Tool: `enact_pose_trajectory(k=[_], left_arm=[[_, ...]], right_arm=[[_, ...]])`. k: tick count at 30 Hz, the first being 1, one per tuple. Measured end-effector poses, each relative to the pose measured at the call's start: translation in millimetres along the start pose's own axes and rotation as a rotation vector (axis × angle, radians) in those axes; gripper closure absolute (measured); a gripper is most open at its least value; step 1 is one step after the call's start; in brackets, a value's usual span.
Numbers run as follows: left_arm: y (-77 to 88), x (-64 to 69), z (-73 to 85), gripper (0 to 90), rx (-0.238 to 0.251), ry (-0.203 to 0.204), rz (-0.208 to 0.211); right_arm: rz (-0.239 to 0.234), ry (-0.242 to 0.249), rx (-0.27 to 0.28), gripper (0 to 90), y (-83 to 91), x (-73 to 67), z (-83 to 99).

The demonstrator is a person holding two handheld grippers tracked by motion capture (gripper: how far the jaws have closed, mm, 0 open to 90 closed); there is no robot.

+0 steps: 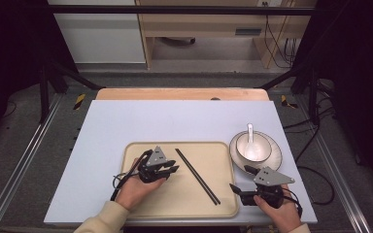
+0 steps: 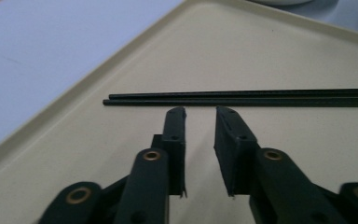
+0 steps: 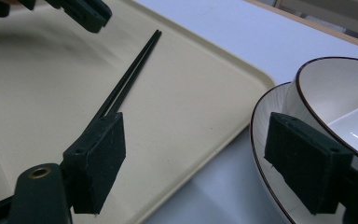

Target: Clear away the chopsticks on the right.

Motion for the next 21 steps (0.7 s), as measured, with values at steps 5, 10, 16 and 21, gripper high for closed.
enact_pose_trajectory(k=[5,10,16,21], left_arm=[[-15.0,3.6,-2.4,86.0,-0.045,0.012,0.007],[-29.3,5.5,-1.8,87.7,-0.084,0.03,0.003],[-44.4,4.0,-5.6,87.8,-0.09,0.044,-0.006],[-54.4,5.6,-13.6,87.5,-0.083,0.03,-0.001]], right_arm=[[-0.003,-0.005,0.044,15.6,4.8,4.8,-2.5],[-0.023,-0.045,0.055,7.1,4.4,5.4,-0.4],[-0.033,-0.037,0.04,10.0,0.7,0.8,3.0],[-0.043,-0.027,0.019,11.0,-4.8,-4.2,5.1]])
Point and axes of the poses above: each handheld gripper's, and its own axes: y roughly backward along the jaws, z roughly out of its underside, x roughly to its right, the point moved 10 cm from there along -y, roughly forward along the jaws, and after that the axes turned 2 degrees about z, right-handed, at the moved point
